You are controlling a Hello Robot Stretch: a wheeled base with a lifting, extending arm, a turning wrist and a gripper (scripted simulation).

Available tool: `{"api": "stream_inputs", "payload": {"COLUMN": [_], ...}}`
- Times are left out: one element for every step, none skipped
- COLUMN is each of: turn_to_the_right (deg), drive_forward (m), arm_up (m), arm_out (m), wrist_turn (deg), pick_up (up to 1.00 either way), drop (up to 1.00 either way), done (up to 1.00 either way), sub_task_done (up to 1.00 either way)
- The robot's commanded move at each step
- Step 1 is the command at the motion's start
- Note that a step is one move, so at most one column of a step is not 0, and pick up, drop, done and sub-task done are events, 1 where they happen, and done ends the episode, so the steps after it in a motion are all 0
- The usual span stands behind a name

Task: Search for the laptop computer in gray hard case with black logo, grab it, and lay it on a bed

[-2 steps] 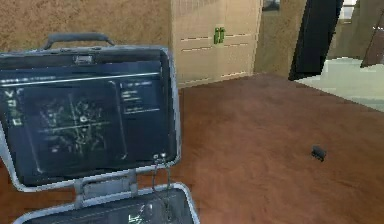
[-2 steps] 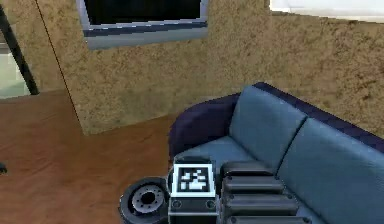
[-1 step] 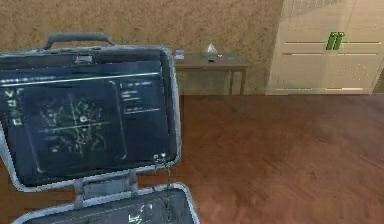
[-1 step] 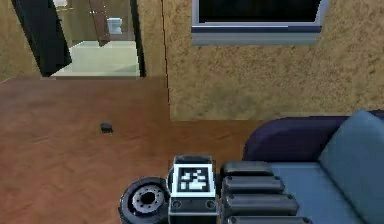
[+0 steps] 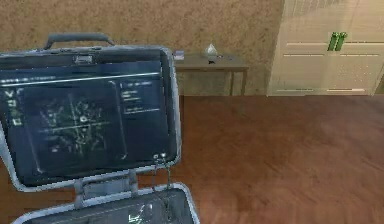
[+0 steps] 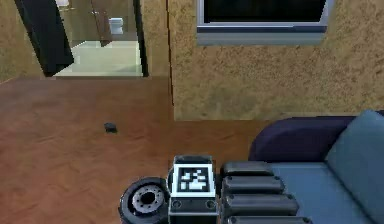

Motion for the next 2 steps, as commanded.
{"api": "stream_inputs", "payload": {"turn_to_the_right": [45.0,0.0], "drive_forward": [0.00,1.00], "arm_up": [0.00,0.00], "arm_out": [0.00,0.00], "wrist_turn": [0.0,0.0], "pick_up": [0.00,0.00], "drop": [0.00,0.00], "done": [0.00,0.00], "sub_task_done": [0.00,0.00]}}
